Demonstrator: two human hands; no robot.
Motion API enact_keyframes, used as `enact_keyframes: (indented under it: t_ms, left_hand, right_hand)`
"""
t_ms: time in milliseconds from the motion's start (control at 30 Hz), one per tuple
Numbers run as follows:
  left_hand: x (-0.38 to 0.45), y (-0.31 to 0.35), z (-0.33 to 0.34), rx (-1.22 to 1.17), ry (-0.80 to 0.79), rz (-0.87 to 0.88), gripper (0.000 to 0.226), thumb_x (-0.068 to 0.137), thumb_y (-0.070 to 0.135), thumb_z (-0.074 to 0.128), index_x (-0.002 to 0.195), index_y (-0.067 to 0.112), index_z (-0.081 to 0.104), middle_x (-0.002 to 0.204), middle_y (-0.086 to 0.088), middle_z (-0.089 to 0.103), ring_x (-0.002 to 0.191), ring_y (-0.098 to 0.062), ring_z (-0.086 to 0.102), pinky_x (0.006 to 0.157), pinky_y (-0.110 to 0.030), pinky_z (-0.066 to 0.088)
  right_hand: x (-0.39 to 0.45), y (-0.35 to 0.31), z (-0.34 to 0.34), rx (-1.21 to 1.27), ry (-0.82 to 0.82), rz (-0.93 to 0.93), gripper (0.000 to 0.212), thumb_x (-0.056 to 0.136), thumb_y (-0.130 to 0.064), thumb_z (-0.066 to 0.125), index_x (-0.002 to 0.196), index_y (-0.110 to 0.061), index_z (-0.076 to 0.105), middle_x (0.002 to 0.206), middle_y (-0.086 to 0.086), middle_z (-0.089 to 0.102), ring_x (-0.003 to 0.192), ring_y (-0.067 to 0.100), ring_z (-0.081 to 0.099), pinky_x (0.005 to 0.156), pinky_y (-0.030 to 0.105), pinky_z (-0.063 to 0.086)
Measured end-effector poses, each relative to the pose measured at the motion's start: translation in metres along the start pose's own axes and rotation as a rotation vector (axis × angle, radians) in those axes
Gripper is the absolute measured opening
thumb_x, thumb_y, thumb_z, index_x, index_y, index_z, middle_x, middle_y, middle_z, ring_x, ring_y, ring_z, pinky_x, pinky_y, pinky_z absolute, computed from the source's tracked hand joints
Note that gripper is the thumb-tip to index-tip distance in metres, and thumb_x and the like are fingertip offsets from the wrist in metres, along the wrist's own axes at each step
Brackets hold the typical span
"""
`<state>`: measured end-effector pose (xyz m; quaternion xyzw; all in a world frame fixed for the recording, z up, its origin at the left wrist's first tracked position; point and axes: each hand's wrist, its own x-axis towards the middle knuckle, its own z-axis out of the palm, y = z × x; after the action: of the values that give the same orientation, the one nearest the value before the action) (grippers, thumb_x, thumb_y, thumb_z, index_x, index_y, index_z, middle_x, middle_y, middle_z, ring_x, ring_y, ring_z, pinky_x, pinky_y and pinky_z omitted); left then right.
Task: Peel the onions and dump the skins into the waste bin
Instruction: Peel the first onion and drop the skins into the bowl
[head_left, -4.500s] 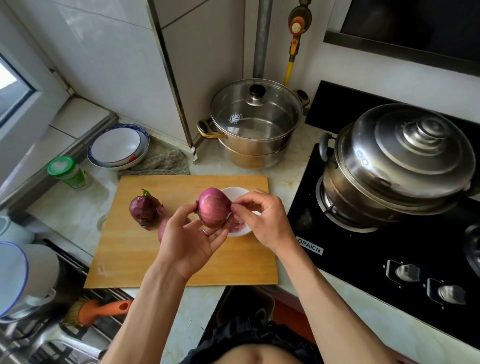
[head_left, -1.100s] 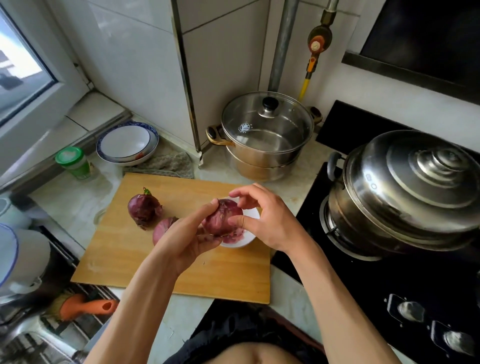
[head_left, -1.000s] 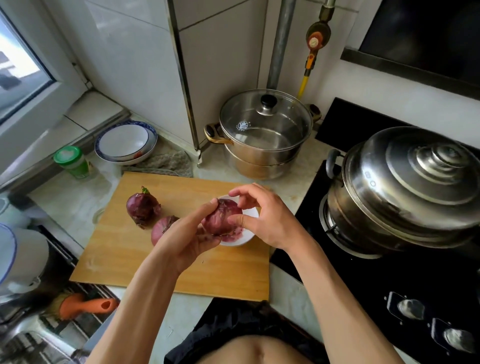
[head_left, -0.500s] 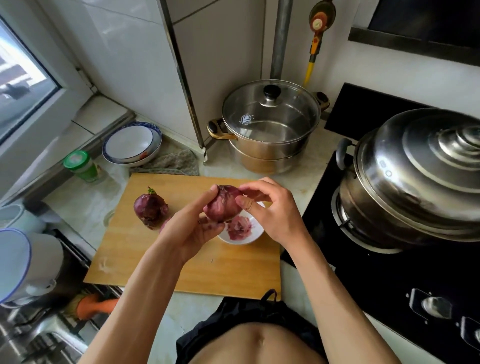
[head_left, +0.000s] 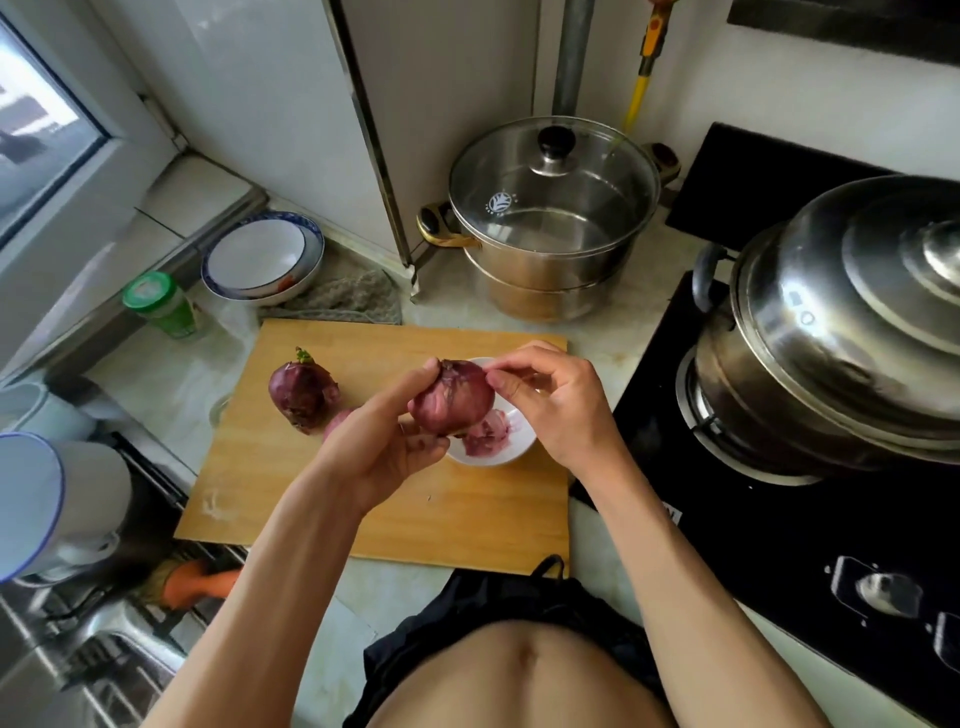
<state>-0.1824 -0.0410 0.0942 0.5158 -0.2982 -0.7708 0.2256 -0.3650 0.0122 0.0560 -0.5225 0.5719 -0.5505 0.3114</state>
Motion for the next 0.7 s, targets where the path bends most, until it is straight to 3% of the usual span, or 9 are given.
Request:
enact_keyframes:
  t_ms: [267, 400, 500, 700]
  left_hand:
    - [0.008, -0.001, 0.002, -0.005, -0.015, -0.04, 0.061, 0.074, 0.049, 0.076, 0.118, 0.008, 0.067, 0.101, -0.016, 0.058, 0.05, -0.014, 0.059, 0.047, -0.022, 0.056]
    - [0.01, -0.003, -0.001, -0.088, -0.025, -0.128, 0.069, 0.072, 0.052, 0.076, 0.12, 0.003, 0.066, 0.085, -0.014, 0.062, 0.046, -0.015, 0.061, 0.048, -0.022, 0.058]
    - [0.013, -0.001, -0.001, -0.132, -0.027, -0.146, 0.066, 0.074, 0.053, 0.074, 0.117, 0.003, 0.067, 0.08, -0.013, 0.062, 0.046, -0.014, 0.06, 0.049, -0.021, 0.059]
    - [0.012, -0.007, -0.001, -0.153, -0.017, -0.129, 0.065, 0.072, 0.052, 0.075, 0.113, 0.002, 0.067, 0.077, -0.013, 0.064, 0.047, -0.015, 0.061, 0.051, -0.021, 0.059]
  right_hand:
    - [-0.001, 0.001, 0.001, -0.152, 0.091, -0.134, 0.013, 0.091, -0.017, 0.07, 0.088, -0.005, 0.072, 0.085, -0.005, 0.063, 0.081, 0.001, 0.058, 0.074, 0.015, 0.045]
    - [-0.003, 0.002, -0.006, -0.182, 0.067, -0.094, 0.014, 0.093, -0.019, 0.066, 0.088, -0.007, 0.069, 0.084, -0.011, 0.059, 0.079, 0.001, 0.056, 0.071, 0.012, 0.043]
    - [-0.003, 0.001, -0.011, -0.188, 0.033, -0.054, 0.014, 0.095, -0.019, 0.064, 0.09, -0.007, 0.068, 0.085, -0.014, 0.061, 0.08, 0.003, 0.059, 0.071, 0.015, 0.046]
    - [-0.008, 0.012, -0.01, -0.308, 0.025, 0.06, 0.01, 0.092, -0.014, 0.069, 0.091, -0.007, 0.076, 0.087, 0.0, 0.072, 0.082, 0.012, 0.064, 0.074, 0.026, 0.05]
